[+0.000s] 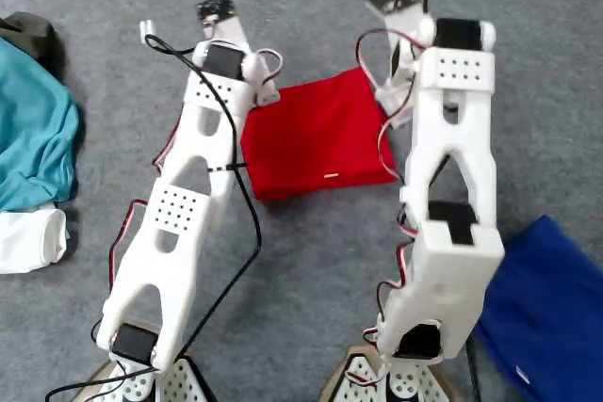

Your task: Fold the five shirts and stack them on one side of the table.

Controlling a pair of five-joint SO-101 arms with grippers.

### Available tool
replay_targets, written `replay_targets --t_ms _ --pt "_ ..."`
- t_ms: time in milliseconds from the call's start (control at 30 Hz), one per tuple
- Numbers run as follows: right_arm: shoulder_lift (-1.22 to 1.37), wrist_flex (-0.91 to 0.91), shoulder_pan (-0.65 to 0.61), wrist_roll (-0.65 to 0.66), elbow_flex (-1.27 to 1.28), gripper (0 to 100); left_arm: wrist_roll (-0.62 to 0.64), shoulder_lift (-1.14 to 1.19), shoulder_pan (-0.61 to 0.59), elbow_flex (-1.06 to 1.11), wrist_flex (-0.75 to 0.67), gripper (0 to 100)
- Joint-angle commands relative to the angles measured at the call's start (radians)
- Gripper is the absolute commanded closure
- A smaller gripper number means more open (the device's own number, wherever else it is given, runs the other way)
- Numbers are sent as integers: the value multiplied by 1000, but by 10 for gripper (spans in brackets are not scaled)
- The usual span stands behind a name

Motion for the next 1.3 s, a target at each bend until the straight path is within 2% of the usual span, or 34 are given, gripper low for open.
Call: replay_targets --t_ms 0,133,300,600,833,967,1100,1267 --pt "-154 -92 -8 15 222 993 -61 -73 25 -40 32 981" --pt "-245 -210 -42 8 446 993 -114 -65 34 -26 54 981" --pt "-311 -411 -47 6 664 993 -115 -10 18 32 -20 981" --pt "-217 -594 10 35 777 993 -49 74 -64 54 -144 981" --pt "-176 -601 36 83 773 993 -49 81 -64 48 -150 981" --pt "-226 -545 31 75 720 993 -52 71 -64 44 -141 981" --pt "-312 -473 50 0 661 993 -54 45 -83 -60 -60 981" --pt "-446 -402 93 -121 650 993 -55 -21 -115 -49 -25 981"
